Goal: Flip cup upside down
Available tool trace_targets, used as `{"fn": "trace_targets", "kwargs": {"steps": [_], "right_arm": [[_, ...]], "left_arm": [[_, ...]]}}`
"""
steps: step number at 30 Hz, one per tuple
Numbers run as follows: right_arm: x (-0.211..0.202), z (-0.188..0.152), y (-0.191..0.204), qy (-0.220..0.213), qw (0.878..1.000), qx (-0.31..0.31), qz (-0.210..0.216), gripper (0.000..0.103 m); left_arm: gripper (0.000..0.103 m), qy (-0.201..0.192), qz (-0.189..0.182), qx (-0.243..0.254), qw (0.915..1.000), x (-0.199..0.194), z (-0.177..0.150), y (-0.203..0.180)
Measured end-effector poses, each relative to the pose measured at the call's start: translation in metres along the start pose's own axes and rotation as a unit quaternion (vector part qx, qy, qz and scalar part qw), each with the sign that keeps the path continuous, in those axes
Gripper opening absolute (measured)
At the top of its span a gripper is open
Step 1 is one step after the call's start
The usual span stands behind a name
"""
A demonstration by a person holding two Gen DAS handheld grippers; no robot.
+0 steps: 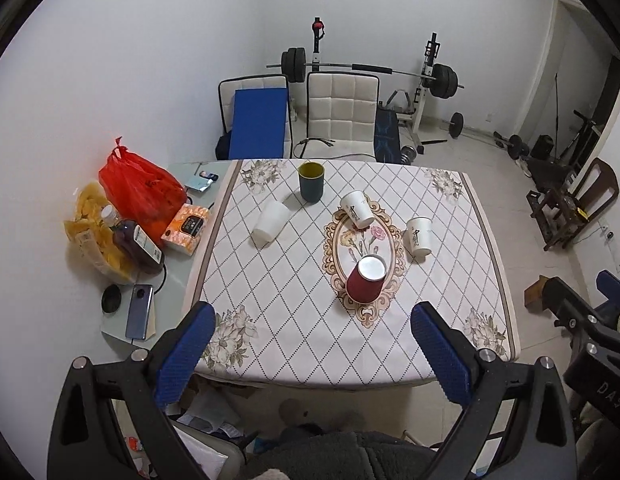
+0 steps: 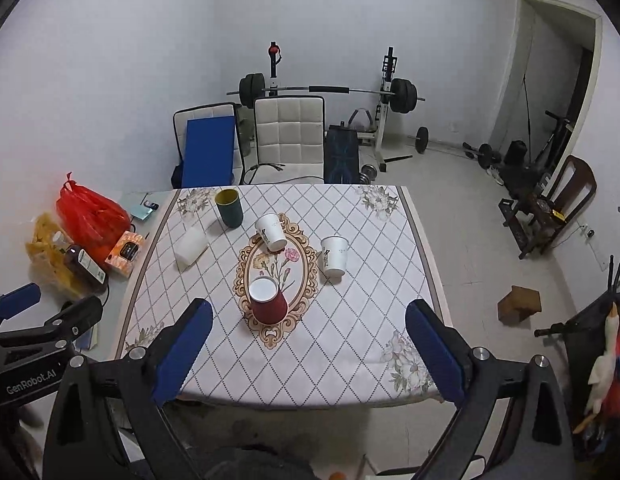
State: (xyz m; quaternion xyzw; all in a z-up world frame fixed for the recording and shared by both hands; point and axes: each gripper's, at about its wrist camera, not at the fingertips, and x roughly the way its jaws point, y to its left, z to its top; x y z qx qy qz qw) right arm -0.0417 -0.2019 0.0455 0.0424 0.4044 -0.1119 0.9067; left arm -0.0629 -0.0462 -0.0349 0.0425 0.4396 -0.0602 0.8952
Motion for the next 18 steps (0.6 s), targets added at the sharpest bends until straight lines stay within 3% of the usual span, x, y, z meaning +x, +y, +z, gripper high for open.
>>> {"fn": "trace_targets", "kwargs": {"steps": [18], "right_arm": [[0.003, 0.001, -0.013, 0.004, 1.000, 0.002, -0.001, 0.100]], "left_arm": [[0.101, -0.004, 0.009, -0.001, 1.0000, -0.004, -0.002, -0.009]]}}
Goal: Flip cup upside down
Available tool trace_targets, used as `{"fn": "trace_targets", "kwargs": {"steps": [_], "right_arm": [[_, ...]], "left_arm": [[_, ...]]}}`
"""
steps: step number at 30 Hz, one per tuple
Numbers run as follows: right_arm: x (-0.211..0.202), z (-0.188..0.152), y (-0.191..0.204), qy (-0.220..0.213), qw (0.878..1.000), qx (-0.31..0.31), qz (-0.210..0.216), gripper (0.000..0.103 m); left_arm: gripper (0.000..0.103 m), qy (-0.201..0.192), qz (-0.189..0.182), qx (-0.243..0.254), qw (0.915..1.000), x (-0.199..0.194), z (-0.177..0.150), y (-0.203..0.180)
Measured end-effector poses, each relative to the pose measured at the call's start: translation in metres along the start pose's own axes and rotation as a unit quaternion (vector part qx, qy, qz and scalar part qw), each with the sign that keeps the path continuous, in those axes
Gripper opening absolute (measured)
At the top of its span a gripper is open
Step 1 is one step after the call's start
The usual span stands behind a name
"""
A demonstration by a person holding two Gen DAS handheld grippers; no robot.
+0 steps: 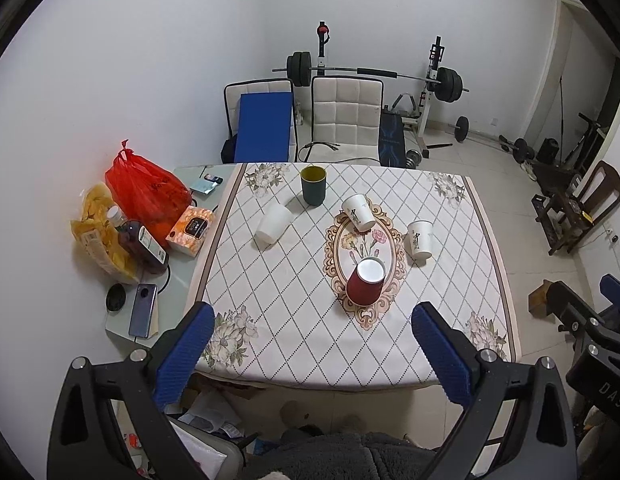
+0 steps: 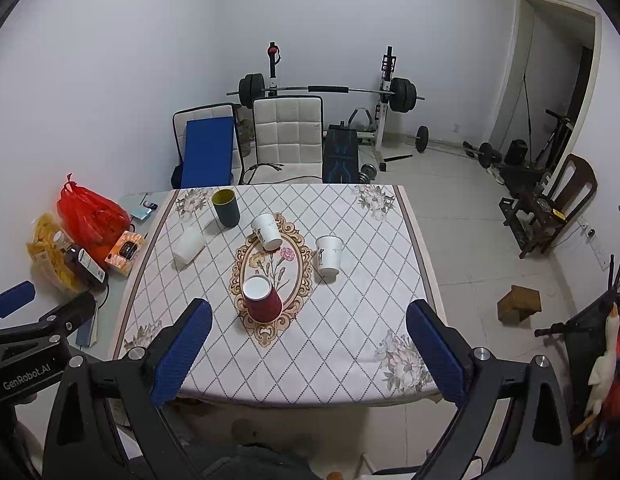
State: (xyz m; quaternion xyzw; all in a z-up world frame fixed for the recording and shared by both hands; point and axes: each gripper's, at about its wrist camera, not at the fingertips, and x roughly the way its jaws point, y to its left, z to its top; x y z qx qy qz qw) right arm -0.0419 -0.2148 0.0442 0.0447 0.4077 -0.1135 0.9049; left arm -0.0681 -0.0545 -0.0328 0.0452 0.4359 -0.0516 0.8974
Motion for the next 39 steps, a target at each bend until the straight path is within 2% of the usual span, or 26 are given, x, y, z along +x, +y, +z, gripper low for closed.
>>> {"fn": "trace_targets", "kwargs": {"steps": [39], "right_arm": [[0.0037, -0.0063, -0.0109, 0.005, 1.000, -0.006, 0.020, 0.100]], "left_arm": [[0.101, -0.003, 0.003, -0.004, 1.0000, -0.0072, -0.0055, -0.0050]]}}
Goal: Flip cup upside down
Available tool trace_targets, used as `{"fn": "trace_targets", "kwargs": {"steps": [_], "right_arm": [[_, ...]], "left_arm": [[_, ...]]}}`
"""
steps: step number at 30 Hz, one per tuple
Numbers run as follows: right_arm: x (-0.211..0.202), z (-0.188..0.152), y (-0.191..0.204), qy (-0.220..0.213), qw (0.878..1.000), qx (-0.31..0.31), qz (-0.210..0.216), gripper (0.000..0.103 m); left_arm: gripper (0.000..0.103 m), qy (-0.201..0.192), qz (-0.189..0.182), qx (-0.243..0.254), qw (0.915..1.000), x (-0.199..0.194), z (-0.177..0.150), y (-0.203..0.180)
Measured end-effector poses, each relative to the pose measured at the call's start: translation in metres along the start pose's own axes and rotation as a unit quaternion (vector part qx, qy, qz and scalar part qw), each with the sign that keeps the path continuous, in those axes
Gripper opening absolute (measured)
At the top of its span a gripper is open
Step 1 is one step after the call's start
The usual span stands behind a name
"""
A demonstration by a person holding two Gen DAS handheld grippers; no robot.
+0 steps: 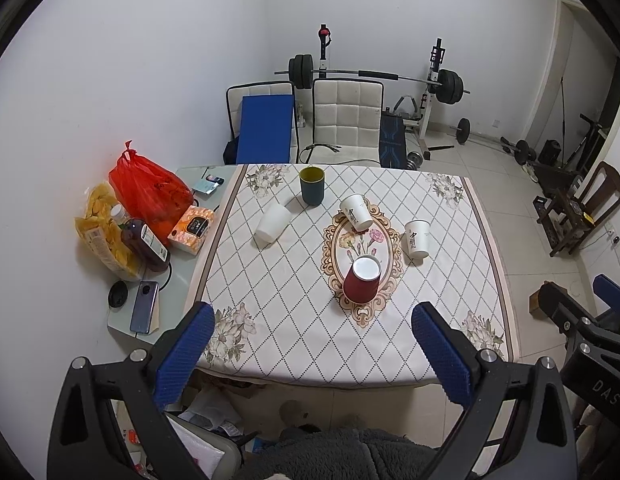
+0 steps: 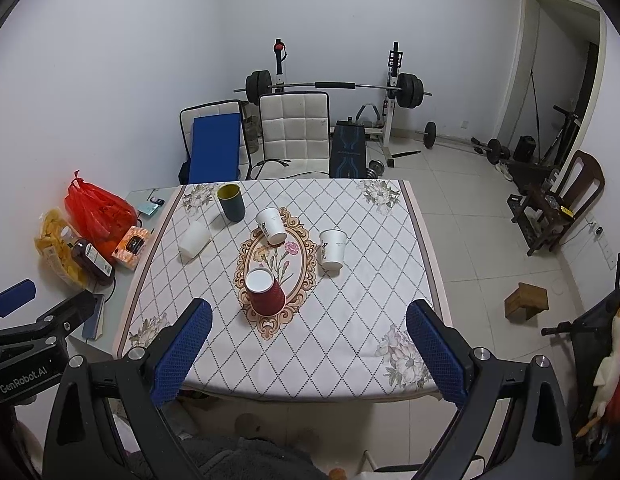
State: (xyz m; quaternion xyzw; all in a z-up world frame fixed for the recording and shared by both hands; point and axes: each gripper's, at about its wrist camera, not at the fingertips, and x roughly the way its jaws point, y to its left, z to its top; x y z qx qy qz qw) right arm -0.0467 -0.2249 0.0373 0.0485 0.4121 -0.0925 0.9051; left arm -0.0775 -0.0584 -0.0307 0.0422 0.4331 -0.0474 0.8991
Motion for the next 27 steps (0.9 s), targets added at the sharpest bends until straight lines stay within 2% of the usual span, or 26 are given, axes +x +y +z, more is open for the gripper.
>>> {"fn": "trace_targets", "kwargs": {"steps": [27], "right_arm": [[-0.0016, -0.0040, 0.0052, 0.002, 1.000, -0.010, 0.011, 0.100]], "left_arm": [[0.101, -0.002, 0.001, -0.007, 1.0000, -0.0034, -0.0022, 0.0061]]}}
